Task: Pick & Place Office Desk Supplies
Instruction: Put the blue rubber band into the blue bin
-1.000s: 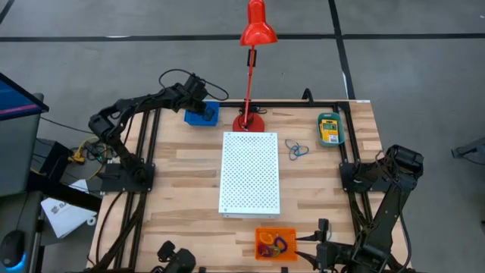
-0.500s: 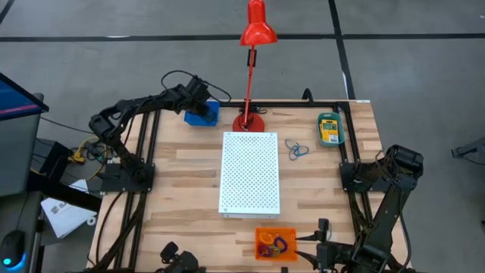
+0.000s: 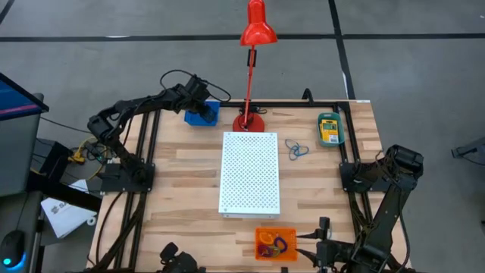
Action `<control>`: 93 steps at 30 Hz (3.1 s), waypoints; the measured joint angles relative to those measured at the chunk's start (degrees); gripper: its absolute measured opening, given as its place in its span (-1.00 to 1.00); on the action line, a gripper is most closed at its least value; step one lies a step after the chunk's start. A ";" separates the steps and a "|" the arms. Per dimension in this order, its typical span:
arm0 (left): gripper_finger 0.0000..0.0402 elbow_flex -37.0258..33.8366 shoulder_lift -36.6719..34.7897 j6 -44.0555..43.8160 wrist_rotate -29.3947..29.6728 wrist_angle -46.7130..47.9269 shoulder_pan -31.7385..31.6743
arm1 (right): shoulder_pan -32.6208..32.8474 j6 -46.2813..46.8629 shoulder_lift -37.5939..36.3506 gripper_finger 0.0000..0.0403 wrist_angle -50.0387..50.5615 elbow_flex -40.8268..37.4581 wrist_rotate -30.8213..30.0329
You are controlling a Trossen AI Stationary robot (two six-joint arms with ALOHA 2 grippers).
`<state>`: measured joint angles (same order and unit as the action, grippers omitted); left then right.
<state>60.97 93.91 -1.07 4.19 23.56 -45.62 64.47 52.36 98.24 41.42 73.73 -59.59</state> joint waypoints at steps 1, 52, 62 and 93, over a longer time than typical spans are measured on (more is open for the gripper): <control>-0.18 -0.01 -0.79 0.38 -0.02 0.77 0.10 | 0.00 1.62 0.00 -0.15 1.67 0.00 0.00; -0.29 -30.51 -27.74 -10.58 11.20 -53.25 69.81 | -36.40 41.86 -30.21 -0.15 15.82 -32.47 10.84; -0.29 -30.51 -27.74 -9.23 11.36 -54.64 71.64 | -67.67 7.27 -36.15 -0.15 -5.09 -37.40 27.05; -0.29 -30.51 -27.74 -7.75 10.95 -54.50 72.67 | -87.92 -8.60 -10.82 -0.36 -24.52 -37.38 41.51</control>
<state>30.46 66.17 -8.82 15.14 -30.94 27.05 -23.45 43.76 87.41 16.90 36.36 -18.08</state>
